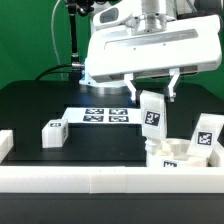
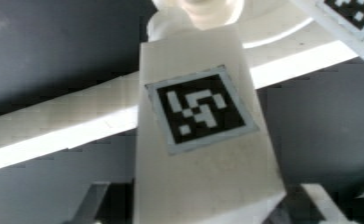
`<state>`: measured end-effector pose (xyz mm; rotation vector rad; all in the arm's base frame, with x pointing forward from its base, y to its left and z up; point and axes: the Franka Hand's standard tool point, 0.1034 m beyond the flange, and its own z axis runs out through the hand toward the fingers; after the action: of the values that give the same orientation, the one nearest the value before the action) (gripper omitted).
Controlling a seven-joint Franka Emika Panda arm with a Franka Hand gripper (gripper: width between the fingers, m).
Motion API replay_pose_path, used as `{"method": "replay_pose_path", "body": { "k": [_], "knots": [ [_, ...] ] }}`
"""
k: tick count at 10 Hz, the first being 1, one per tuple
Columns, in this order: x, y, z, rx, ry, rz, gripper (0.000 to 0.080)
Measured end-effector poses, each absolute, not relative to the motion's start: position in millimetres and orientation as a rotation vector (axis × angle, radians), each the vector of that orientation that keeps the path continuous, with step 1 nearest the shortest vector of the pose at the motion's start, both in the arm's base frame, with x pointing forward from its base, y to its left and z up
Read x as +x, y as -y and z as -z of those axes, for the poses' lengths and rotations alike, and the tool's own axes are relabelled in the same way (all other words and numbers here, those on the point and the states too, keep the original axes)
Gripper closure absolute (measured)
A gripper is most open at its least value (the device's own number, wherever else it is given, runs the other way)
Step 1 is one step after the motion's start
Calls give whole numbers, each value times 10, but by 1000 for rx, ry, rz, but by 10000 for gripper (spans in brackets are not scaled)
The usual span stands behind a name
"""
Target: Assemble stool
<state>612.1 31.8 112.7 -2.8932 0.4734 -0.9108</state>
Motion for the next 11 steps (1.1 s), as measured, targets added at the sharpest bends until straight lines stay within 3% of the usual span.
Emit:
{"method": "replay_pose_path", "body": {
  "k": [11],
  "knots": [
    [6175,-442,-1154,-2873,-467,906,475]
  ]
}}
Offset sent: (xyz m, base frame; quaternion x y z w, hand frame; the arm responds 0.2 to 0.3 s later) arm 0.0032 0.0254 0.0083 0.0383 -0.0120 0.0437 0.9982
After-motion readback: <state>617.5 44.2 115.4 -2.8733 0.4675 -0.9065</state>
